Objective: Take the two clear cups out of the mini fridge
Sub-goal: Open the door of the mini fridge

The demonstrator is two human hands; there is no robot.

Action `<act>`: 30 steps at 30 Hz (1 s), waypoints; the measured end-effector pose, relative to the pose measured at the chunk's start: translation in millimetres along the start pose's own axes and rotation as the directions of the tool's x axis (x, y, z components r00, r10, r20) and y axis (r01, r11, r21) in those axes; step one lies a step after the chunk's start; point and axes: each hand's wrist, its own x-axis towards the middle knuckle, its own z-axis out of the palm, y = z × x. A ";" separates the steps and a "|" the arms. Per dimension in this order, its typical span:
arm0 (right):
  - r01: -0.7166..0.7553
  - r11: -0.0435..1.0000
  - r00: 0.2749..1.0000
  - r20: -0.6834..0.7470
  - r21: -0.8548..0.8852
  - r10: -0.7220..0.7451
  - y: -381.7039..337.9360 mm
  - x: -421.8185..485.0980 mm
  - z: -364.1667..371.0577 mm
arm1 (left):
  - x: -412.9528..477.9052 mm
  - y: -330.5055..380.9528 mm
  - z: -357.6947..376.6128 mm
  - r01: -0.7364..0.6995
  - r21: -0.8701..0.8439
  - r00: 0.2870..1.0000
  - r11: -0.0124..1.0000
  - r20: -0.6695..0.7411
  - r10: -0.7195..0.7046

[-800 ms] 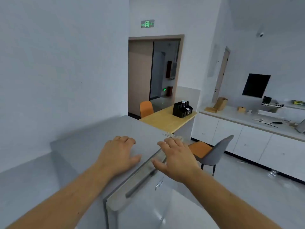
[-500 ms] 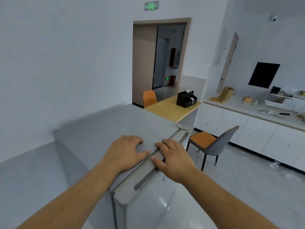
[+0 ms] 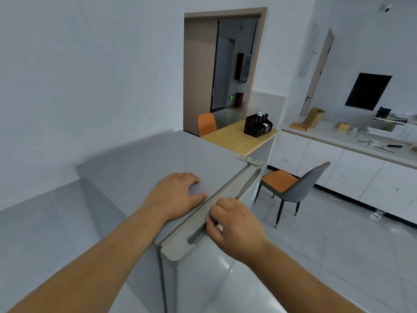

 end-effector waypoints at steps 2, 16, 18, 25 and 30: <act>-0.021 1.000 0.998 0.052 0.015 0.020 -2.2 -5.7 -4.1 | -1.2 0.3 0.0 0.007 -0.005 1.000 1.000 0.005 -0.007; -0.338 0.941 0.933 0.125 -0.022 0.338 -5.5 -7.3 -41.0 | -0.3 0.8 1.5 0.014 0.004 1.000 1.000 -0.011 -0.014; -0.407 0.904 0.884 0.194 -0.130 0.426 -8.0 -3.3 -41.9 | -0.4 1.6 2.2 0.012 0.008 1.000 1.000 -0.015 -0.012; -0.505 0.841 0.784 0.307 -0.193 0.540 -10.0 -4.9 -51.5 | -0.3 -2.4 4.6 0.006 -0.006 1.000 1.000 -0.020 -0.006; -0.511 0.847 0.796 0.291 -0.146 0.530 4.6 -24.7 -70.6 | 0.5 -3.3 5.0 0.011 -0.020 1.000 1.000 -0.022 -0.012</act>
